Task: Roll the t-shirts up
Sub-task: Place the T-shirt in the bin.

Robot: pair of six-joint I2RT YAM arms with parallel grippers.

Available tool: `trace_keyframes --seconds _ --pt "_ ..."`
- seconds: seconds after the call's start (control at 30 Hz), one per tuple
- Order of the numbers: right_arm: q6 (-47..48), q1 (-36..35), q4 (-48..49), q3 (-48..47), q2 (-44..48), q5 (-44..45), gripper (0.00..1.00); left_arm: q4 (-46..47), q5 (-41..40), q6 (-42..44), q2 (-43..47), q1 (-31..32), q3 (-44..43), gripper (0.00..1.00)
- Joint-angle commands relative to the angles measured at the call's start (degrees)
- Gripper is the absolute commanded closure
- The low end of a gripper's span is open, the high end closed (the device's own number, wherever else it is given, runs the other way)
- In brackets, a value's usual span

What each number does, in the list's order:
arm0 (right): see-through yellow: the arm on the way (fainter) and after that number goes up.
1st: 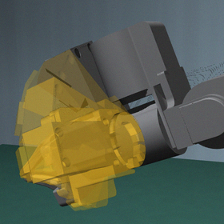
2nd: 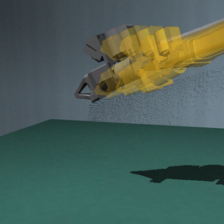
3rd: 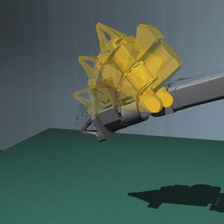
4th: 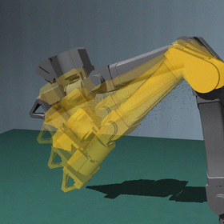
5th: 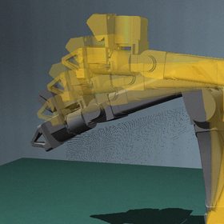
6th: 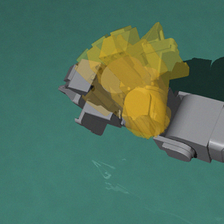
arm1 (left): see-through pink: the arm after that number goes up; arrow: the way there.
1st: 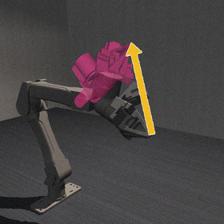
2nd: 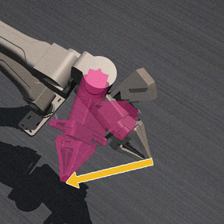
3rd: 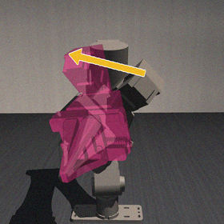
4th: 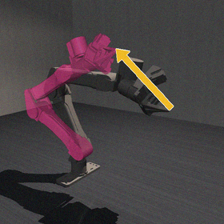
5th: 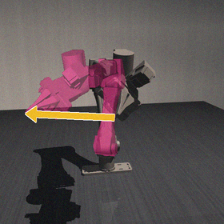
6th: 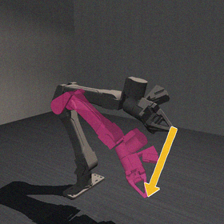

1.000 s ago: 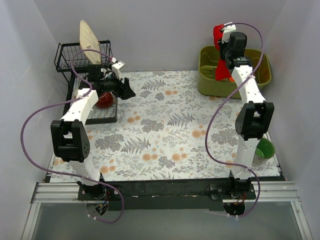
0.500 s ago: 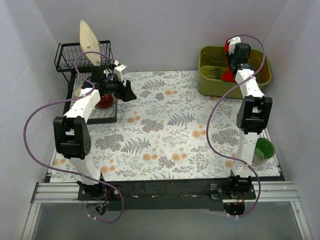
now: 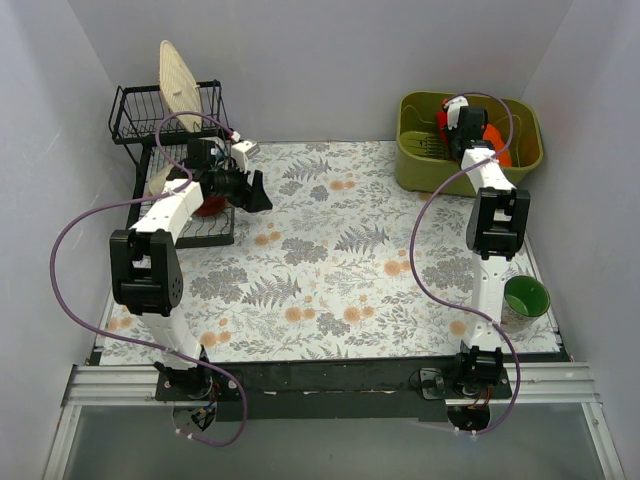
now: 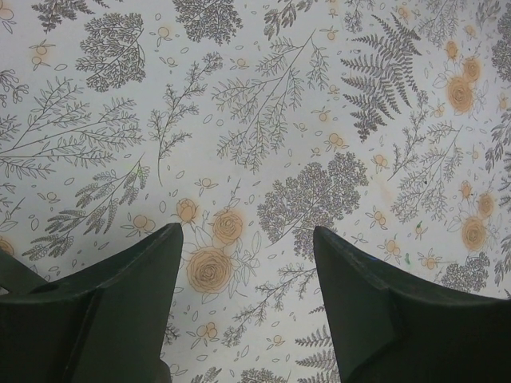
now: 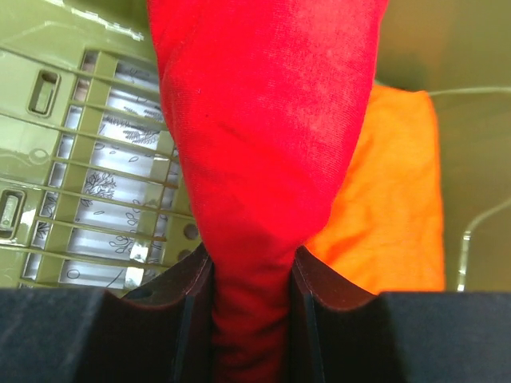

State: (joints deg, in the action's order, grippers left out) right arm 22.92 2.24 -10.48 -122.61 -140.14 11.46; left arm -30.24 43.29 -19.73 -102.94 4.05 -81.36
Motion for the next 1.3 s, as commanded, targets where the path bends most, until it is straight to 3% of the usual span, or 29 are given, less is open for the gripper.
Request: trace_keyframes --seconds 0.0,0.33,0.37,0.4,0.53,0.7,0.77,0.8,1.17,1.27 --pt "0.90 -0.13 4.24 -4.39 -1.18 1.63 0.99 -1.31 -0.57 1.09 -0.60 0.60 -0.55 0.34" --pt "0.64 -0.13 4.33 -4.05 -3.04 4.01 0.99 -1.75 -1.36 1.62 -0.95 0.96 -0.38 0.33" --pt "0.55 -0.13 3.98 -3.96 -3.04 3.83 0.96 -1.67 -1.36 1.71 -1.04 1.04 -0.38 0.33" --pt "0.46 -0.13 3.28 -3.87 -3.21 3.39 0.86 -1.75 -1.45 1.71 -1.13 1.04 -0.38 0.33" --pt "-0.77 -0.22 1.08 -3.96 -3.13 3.74 0.61 -1.84 -1.54 2.06 -1.13 1.13 -0.55 0.33" --pt "-1.47 -0.22 -0.59 -2.29 -0.41 3.83 0.57 -1.93 -1.19 2.41 -1.48 1.13 -1.52 0.33" --pt "-1.38 -0.22 -1.73 -1.67 0.30 3.48 0.76 -1.58 -0.84 2.15 -1.65 1.13 -1.78 0.33" --pt "-1.64 -0.13 -2.17 -1.24 0.82 3.83 0.98 -1.40 -0.58 1.97 -1.57 1.13 -1.78 0.33" --pt "-4.54 0.22 -6.22 -0.62 1.09 4.88 0.99 -2.19 0.13 2.76 1.59 1.22 1.38 0.33" --pt "-5.95 0.31 -6.22 -2.10 1.18 5.85 0.77 -2.46 0.39 3.03 2.21 1.13 1.91 0.33"
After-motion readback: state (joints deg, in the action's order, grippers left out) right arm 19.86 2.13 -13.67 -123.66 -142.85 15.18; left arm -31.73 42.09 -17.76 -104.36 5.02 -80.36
